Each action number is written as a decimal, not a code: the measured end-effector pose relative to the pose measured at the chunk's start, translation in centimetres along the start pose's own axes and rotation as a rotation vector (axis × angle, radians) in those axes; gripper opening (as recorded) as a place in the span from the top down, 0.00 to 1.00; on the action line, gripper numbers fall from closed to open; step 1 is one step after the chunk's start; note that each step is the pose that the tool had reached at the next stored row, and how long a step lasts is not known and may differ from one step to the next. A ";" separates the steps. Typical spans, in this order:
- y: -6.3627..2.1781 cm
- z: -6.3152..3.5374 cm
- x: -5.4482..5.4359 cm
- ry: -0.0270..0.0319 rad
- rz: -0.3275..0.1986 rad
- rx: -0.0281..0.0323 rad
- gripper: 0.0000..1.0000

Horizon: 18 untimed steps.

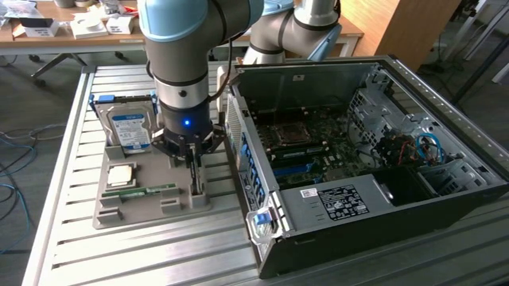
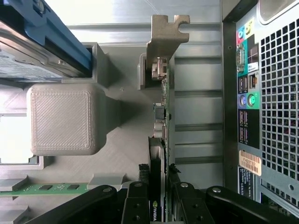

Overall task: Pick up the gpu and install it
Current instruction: 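Pick up the gpu and move the gpu toward the slot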

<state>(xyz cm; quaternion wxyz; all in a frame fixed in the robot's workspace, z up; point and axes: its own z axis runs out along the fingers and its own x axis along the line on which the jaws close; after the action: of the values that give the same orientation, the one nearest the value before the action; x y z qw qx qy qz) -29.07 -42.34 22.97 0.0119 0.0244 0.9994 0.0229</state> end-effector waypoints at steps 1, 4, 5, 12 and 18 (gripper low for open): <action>0.00 0.00 0.0 0.0001 -0.003 -0.0001 0.74; 0.00 0.00 0.0 0.0002 -0.003 -0.0001 0.74; 0.00 0.00 0.0 0.0002 -0.003 -0.0001 0.74; 0.01 -0.07 0.0 0.0001 -0.003 -0.0002 0.74; 0.04 -0.83 0.0 0.0002 -0.003 -0.0001 0.74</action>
<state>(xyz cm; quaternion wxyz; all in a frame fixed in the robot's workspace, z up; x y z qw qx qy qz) -29.07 -42.34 23.81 0.0118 0.0227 0.9994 0.0230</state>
